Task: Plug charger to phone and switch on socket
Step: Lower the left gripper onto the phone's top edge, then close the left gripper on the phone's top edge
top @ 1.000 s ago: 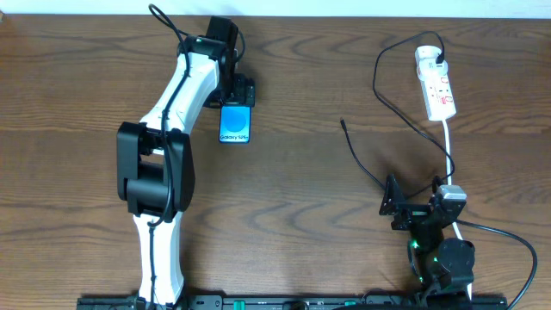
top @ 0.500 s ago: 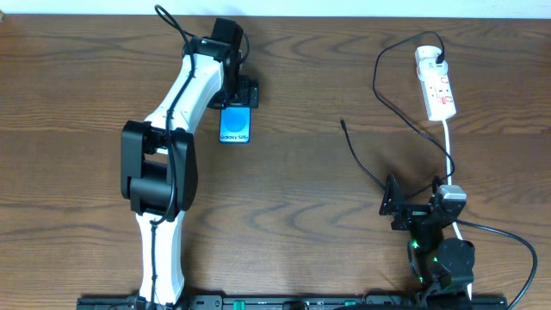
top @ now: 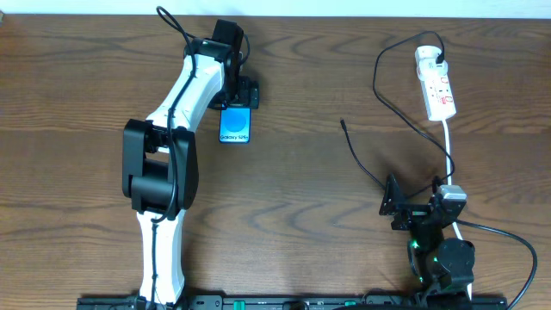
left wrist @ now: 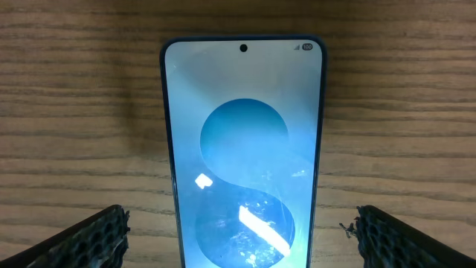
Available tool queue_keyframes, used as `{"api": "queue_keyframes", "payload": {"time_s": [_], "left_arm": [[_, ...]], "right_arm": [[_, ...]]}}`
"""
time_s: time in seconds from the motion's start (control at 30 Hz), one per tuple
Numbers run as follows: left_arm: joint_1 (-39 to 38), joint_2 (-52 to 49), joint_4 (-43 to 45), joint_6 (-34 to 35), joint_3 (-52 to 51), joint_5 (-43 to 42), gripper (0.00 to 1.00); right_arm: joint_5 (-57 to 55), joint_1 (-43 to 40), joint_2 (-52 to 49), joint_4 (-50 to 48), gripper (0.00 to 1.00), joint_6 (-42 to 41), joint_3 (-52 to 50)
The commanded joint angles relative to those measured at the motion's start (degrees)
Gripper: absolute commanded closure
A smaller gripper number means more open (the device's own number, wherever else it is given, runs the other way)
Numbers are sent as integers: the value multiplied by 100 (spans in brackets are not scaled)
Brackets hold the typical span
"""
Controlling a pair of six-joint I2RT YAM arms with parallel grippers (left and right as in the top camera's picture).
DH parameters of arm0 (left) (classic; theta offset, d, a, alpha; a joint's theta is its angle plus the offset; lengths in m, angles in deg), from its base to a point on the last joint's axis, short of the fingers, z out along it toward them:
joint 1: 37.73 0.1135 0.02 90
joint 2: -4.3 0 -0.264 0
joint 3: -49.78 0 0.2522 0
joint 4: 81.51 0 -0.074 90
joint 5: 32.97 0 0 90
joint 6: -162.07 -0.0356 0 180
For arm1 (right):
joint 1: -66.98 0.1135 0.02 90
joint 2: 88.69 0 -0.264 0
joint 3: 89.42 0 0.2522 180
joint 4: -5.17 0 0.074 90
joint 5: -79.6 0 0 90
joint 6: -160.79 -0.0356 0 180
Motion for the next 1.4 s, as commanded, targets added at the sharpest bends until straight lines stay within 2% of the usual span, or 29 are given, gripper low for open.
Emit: {"api": "queue_keyframes", "payload": {"time_s": [0.0,1.37], "left_arm": [[-24,-122,4,-13,109,11,2],[-109,-372,284,-57,83,15,2]], "right_arm": [[-63,33,33,17,1,72,-11],[-63,33,33,17,1,72,-11]]}}
